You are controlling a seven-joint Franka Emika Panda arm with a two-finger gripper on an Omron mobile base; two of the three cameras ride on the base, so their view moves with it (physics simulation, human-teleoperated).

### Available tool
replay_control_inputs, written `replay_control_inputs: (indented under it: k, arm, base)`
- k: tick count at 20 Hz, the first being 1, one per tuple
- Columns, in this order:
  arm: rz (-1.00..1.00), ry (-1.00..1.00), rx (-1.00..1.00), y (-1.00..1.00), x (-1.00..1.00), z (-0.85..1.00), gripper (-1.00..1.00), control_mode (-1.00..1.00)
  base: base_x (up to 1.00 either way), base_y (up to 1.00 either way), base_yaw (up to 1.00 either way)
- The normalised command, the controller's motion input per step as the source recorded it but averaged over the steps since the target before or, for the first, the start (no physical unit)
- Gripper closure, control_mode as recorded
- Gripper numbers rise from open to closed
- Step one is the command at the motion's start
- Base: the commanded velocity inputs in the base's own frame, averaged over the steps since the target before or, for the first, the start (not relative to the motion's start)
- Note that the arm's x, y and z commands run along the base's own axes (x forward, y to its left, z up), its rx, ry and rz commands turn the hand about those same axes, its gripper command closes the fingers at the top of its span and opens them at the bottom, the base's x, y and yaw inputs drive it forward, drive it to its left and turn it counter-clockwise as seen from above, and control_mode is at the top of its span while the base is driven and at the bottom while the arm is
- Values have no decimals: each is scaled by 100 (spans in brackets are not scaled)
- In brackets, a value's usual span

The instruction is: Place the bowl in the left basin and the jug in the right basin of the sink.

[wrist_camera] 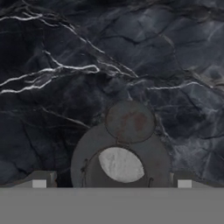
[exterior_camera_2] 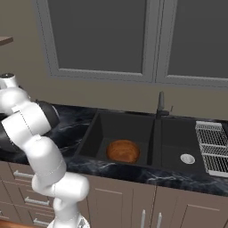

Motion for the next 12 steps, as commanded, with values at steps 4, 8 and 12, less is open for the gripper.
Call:
replay_control_inputs:
  k: [4, 8, 12]
  arm:
    - [0, 9, 0, 6, 1, -9, -100, -100]
    - [0, 4, -1, 0, 1, -2, -100, -100]
    - [0, 0, -5, 0, 0, -12, -100, -100]
  base:
    - [0, 0, 0]
    - [0, 0, 0]
    - [0, 0, 0]
